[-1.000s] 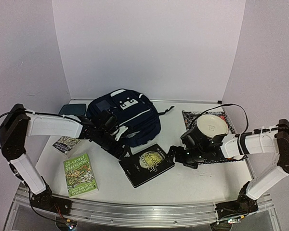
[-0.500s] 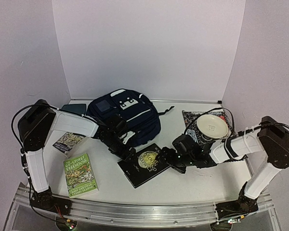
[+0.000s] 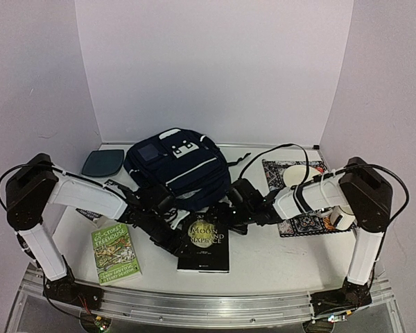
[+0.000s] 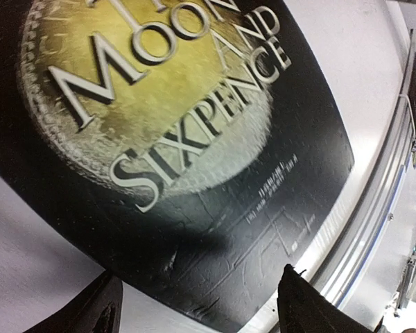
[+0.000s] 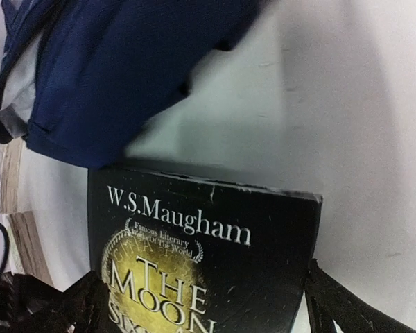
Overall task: Pack the student bag
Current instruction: Rotate the book at the center of the board.
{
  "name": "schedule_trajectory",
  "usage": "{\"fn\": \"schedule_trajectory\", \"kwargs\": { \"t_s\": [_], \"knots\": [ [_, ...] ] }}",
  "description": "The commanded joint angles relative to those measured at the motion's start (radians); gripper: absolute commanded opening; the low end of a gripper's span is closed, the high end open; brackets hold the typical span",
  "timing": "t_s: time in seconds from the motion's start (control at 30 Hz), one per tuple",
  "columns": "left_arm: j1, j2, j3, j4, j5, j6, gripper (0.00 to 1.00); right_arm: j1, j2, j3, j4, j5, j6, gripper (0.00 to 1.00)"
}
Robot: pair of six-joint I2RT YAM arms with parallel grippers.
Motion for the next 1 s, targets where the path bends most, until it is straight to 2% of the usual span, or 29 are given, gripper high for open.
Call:
{"fn": "schedule_trajectory", "kwargs": {
  "t_s": [0.0, 0.13, 0.5, 0.8, 0.97],
  "knots": [
    [-0.013, -0.119, -0.047, 0.105, -0.069, -0.110, 0.79, 0.020, -0.013, 0.083, -0.126, -0.036, -0.102, 0.98],
    [-0.003, -0.155, -0.083, 0.127, -0.156, -0.188, 0.81, 0.018, -0.077, 0.044, -0.201, 0.016, -0.118, 0.98],
    [0.025, -0.061, -0.084, 0.242, -0.091, -0.250, 0.78, 0.018, -0.107, -0.077, -0.163, -0.094, -0.069, 0.97],
    [0.026, -0.016, -0.079, 0.279, -0.029, -0.267, 0.78, 0.020, -0.040, -0.088, -0.012, -0.220, -0.007, 0.86],
    [0.026, -0.012, -0.083, 0.311, -0.016, -0.276, 0.78, 0.020, -0.053, -0.081, 0.035, -0.275, 0.007, 0.74]
  ]
}}
